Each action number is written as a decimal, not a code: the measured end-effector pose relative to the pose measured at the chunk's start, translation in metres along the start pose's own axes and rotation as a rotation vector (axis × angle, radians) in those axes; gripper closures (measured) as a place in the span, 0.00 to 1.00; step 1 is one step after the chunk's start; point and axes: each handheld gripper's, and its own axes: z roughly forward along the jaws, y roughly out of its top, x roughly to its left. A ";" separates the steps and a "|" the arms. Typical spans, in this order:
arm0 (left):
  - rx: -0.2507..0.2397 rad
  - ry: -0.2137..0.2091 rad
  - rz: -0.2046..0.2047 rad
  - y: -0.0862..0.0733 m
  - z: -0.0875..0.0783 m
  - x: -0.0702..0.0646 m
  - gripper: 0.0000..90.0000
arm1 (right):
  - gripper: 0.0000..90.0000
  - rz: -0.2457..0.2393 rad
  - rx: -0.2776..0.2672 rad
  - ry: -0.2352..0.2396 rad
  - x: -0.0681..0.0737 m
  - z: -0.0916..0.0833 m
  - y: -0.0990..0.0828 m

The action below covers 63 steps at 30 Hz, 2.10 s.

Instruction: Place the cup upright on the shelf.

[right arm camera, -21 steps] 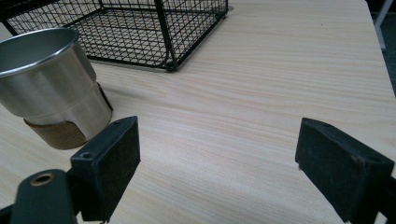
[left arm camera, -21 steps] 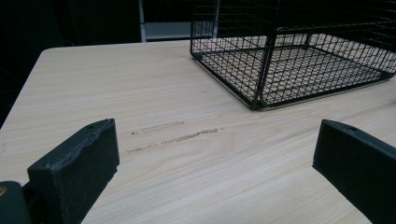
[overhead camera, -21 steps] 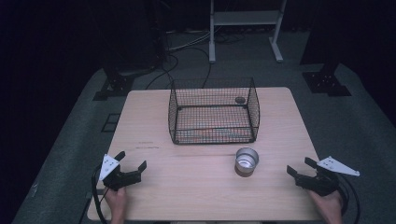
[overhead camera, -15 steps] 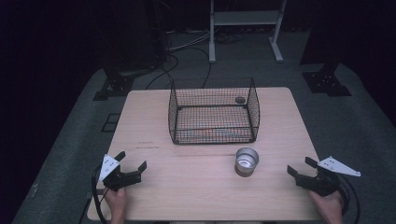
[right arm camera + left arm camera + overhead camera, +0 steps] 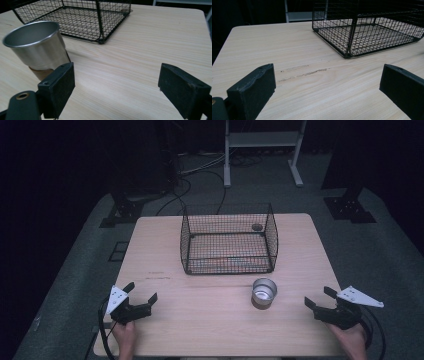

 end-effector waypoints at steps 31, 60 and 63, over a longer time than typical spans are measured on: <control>-0.008 0.001 -0.009 0.000 -0.001 0.001 0.00 | 0.12 -0.112 0.031 0.087 0.051 0.006 0.011; -0.010 -0.001 -0.011 0.000 -0.002 0.001 0.00 | 0.03 -0.154 0.069 0.098 0.096 0.041 0.012; -0.010 -0.002 -0.012 0.000 -0.002 0.002 0.00 | 0.03 -0.142 0.070 0.090 0.100 0.047 0.011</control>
